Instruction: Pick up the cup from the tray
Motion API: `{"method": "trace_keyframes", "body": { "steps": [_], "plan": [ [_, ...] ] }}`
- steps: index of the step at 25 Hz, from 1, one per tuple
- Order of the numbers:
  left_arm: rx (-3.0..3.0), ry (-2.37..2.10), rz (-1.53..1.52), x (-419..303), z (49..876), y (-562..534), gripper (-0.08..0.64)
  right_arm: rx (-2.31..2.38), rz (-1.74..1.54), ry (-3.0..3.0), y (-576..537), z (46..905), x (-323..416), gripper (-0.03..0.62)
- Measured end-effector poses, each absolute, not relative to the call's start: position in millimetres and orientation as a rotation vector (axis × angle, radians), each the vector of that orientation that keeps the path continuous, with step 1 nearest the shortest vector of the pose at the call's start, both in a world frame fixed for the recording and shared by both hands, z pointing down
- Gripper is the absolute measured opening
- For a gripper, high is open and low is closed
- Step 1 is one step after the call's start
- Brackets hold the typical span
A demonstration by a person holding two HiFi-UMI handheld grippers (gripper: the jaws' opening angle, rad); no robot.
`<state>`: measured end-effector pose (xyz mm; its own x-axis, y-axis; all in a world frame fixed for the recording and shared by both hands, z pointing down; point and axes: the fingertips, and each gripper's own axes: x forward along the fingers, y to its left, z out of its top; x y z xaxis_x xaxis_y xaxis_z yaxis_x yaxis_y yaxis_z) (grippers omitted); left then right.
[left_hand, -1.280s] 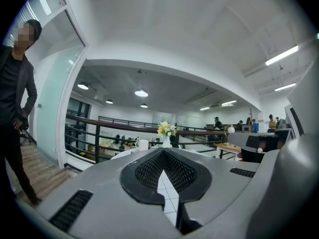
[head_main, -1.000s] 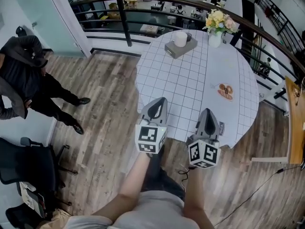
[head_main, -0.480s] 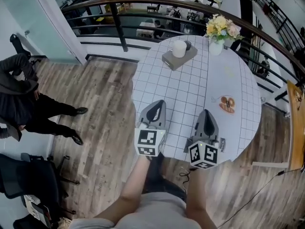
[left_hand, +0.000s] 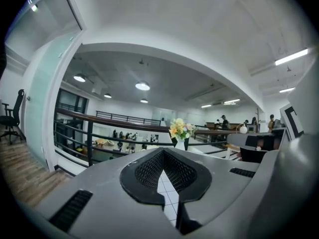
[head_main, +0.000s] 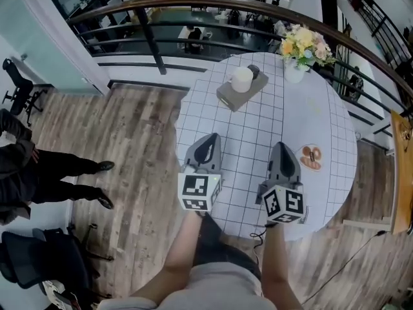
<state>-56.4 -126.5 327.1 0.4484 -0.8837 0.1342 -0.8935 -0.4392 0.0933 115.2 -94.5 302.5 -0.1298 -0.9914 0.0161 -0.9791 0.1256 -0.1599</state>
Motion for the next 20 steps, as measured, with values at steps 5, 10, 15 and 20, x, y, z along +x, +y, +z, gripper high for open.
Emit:
{"method": "trace_keyframes", "body": {
  "steps": [5,10,15,20],
  "plan": [
    [2.55,-1.547,0.115,-62,334,-170,0.006,-1.943,-0.249,2.325,-150,301,113,0.009],
    [2.546,-1.546,0.132,-66,342,-204,0.006,-1.901,-0.222,2.402,-193,300,107,0.009],
    [2.534,-1.549,0.138,-62,346,-235,0.006,-1.874,-0.193,2.469,-224,300,105,0.009],
    [2.539,-1.563,0.177,-53,347,-258,0.006,-1.856,-0.209,2.511,-249,307,111,0.009]
  ]
}}
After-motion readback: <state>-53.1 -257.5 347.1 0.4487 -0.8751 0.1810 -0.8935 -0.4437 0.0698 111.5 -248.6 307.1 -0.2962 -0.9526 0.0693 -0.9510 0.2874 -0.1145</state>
